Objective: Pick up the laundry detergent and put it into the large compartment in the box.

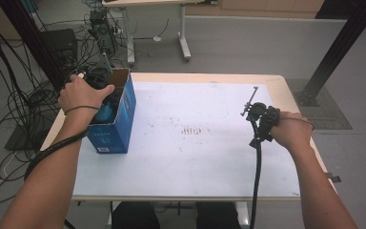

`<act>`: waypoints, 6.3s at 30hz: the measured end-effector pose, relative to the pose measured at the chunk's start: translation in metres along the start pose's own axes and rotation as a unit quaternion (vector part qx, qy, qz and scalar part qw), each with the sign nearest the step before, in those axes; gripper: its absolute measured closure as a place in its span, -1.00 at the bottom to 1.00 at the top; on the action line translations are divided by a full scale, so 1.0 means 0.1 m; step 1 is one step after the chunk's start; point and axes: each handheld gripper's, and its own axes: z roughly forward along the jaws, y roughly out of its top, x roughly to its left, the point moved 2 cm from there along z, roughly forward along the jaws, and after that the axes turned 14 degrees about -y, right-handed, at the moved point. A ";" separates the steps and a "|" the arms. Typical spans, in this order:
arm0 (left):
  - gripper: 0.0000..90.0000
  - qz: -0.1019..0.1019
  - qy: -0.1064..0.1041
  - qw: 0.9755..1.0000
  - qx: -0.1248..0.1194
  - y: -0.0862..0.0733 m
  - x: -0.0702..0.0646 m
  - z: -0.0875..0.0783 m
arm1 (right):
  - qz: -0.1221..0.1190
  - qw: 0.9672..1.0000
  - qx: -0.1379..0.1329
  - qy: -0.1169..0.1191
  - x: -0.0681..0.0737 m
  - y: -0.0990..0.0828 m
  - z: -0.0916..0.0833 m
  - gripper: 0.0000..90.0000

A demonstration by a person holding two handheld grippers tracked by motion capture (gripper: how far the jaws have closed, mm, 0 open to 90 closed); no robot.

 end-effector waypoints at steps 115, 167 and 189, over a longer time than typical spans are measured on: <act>-0.42 -0.012 -0.004 1.000 -0.002 0.01 -0.04 -0.16 | 0.001 1.000 -0.008 -0.002 0.00 0.01 -0.03 -0.91; -0.86 0.214 -0.052 0.974 0.057 -0.27 -1.76 -0.20 | -0.008 1.000 -0.011 -0.005 0.04 0.12 -0.05 -0.91; -0.86 0.228 -0.058 0.969 0.070 -0.29 -1.88 -0.03 | -0.010 1.000 -0.014 -0.010 0.05 0.14 -0.07 -0.91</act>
